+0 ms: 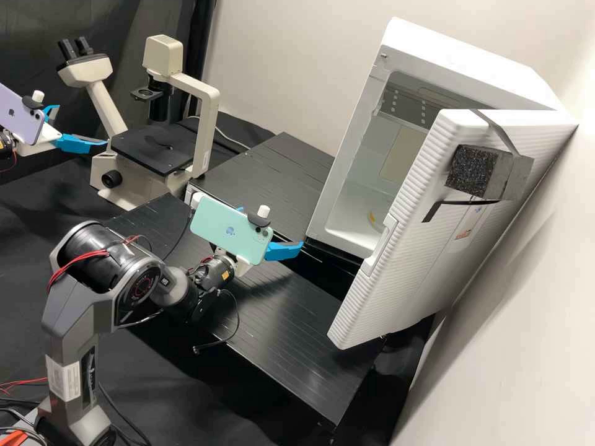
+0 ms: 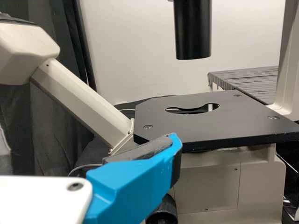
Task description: Close the incubator door.
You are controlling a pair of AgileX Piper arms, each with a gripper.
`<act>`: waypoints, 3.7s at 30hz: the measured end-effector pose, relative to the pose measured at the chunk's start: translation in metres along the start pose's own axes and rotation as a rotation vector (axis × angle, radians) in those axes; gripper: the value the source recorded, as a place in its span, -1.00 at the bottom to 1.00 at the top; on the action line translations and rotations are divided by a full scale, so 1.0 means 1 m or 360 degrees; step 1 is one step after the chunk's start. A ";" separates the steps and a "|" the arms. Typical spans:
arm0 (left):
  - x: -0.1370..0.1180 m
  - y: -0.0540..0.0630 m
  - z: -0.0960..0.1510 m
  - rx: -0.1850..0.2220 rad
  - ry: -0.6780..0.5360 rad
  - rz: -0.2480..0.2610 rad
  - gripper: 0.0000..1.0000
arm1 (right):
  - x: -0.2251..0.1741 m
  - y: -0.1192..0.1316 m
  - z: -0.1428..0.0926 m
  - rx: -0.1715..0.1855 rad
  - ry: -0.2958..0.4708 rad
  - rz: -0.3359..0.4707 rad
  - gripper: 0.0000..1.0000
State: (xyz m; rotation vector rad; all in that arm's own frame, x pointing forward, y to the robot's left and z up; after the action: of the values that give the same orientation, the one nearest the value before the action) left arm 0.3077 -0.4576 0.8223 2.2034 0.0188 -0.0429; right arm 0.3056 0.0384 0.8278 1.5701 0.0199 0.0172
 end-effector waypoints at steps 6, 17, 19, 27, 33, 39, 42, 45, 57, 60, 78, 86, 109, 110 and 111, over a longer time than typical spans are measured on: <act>0.000 0.000 0.000 0.0000 0.0000 0.0000 1.00 | 0.000 0.000 0.000 0.0000 0.0000 0.0000 1.00; 0.000 0.000 0.000 0.0000 0.0000 0.0000 1.00 | -0.025 0.017 0.005 -0.0010 -0.0014 0.0107 1.00; 0.000 0.000 0.000 0.0000 0.0000 0.0000 1.00 | -0.037 0.028 0.004 -0.0002 0.0021 0.0197 1.00; 0.000 0.000 0.000 0.0000 0.0000 0.0000 1.00 | -0.083 0.067 0.006 0.0033 0.0126 0.0542 1.00; 0.000 0.000 0.000 0.0000 0.0000 0.0000 1.00 | -0.121 0.091 0.015 0.0020 0.0092 0.0831 1.00; 0.000 0.000 0.000 0.0000 0.0000 0.0000 1.00 | -0.144 0.106 0.021 -0.0008 0.0057 0.0980 1.00; 0.000 0.000 0.000 0.0000 0.0000 0.0000 1.00 | -0.150 0.112 0.028 0.0011 0.0003 0.1046 1.00; 0.000 0.000 0.000 0.0000 0.0000 0.0000 1.00 | -0.151 0.114 0.037 0.0017 -0.0065 0.1065 1.00; 0.000 0.000 0.000 0.0000 0.0000 0.0000 1.00 | -0.115 0.113 0.068 0.0084 -0.0220 0.0951 1.00; 0.000 0.000 0.000 0.0000 0.0000 0.0000 1.00 | -0.104 0.113 0.074 0.0088 -0.0249 0.0942 1.00; 0.000 0.000 0.000 0.0000 0.0000 0.0000 1.00 | -0.084 0.092 0.038 0.0309 0.0011 0.0680 1.00; 0.000 0.000 0.000 0.0000 0.0000 0.0000 1.00 | -0.050 0.078 -0.013 0.0215 0.0370 0.0467 1.00; 0.000 0.000 0.000 0.0000 0.0000 0.0000 1.00 | -0.009 0.052 -0.022 0.0119 0.0324 0.0382 1.00; 0.000 0.000 0.000 0.0000 0.0000 0.0000 1.00 | -0.011 0.051 -0.021 0.0128 0.0319 0.0389 1.00; 0.000 0.000 0.000 0.0000 0.0000 0.0000 1.00 | -0.013 0.050 -0.019 0.0143 0.0312 0.0409 1.00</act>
State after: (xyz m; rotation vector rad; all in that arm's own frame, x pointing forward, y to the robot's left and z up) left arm 0.3077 -0.4576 0.8223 2.2034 0.0188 -0.0429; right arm 0.2921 0.0575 0.8781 1.6468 -0.0278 0.3766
